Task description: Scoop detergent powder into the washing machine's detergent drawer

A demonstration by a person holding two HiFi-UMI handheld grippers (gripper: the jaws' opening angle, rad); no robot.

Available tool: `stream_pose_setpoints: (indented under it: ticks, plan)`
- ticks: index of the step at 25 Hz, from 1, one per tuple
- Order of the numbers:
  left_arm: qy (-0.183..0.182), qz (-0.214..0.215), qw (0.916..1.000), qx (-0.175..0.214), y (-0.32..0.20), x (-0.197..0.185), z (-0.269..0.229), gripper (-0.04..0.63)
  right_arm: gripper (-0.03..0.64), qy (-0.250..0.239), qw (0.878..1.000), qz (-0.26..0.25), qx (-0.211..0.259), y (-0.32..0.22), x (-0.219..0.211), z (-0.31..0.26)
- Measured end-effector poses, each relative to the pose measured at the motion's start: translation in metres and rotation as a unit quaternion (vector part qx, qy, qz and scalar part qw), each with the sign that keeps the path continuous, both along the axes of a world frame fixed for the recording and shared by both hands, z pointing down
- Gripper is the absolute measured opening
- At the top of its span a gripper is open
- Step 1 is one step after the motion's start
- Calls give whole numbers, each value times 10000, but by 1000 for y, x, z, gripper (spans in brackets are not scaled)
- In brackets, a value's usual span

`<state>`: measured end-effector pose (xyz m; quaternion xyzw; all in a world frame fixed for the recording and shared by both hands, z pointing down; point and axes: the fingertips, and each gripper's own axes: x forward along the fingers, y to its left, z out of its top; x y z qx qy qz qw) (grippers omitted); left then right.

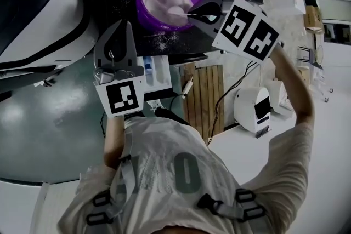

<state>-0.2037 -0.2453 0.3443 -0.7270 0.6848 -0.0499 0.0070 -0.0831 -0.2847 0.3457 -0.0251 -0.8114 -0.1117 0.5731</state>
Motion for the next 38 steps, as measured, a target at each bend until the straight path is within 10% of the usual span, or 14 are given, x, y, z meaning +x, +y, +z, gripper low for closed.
stream_pose_setpoints:
  ticks: [15, 23, 38]
  plan:
    - [110, -27, 9999, -18, 2, -8, 9, 21, 11, 730, 9893, -112, -1262, 18, -7, -7]
    - [-60, -42, 9999, -78, 5, -7, 11, 20, 11, 67, 9675, 1279, -2179, 14, -10, -16]
    - [-330, -75, 9994, -18, 2, -5, -4, 21, 11, -1424, 8290, 4051, -3584, -15, -3, -23]
